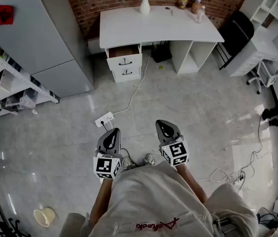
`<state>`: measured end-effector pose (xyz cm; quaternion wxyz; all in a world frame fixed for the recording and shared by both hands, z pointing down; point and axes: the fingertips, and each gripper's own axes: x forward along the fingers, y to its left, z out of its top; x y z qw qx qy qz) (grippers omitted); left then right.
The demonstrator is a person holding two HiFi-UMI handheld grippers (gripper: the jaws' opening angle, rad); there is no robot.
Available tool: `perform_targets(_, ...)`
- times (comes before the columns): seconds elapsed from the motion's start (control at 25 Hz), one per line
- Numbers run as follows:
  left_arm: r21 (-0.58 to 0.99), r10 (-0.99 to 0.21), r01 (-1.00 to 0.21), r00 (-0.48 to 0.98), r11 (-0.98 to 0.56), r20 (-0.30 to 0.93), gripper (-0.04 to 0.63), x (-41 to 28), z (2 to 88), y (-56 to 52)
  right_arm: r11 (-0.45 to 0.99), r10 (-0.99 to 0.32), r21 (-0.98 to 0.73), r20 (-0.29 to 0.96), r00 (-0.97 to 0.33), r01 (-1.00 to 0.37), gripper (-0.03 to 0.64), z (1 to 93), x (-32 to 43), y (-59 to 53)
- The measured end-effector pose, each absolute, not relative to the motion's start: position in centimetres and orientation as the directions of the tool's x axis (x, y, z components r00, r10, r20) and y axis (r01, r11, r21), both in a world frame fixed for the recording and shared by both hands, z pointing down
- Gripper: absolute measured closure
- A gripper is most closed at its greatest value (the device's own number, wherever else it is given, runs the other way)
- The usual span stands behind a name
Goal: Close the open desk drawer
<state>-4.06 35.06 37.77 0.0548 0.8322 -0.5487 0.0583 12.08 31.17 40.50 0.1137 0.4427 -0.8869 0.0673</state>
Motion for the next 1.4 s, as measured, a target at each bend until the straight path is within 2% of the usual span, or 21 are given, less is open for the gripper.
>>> perform_targets(0.72, 0.032, -0.913, -0.929, 0.368, -0.368, 0.176, 0.583, 1.9, 39.0, 34.2, 0.655, -0.722, -0.066, 0.237, -0.65, -0.752, 0.6, 41.5, 18.2, 31.3)
perform_targets(0.88, 0.007, -0.912, -0.929, 0.363, -0.369, 0.19, 0.583, 3.2, 39.5, 34.5, 0.629, -0.736, -0.1, 0.245, -0.631, -0.771, 0.598, 42.5, 20.3, 31.5)
perform_targets(1.4, 0.017, -0.929, -0.944, 0.329, -0.331, 0.168, 0.583, 1.9, 38.9, 32.0, 0.589, -0.754, -0.167, 0.237, -0.612, -0.79, 0.599, 43.7, 21.0, 30.2)
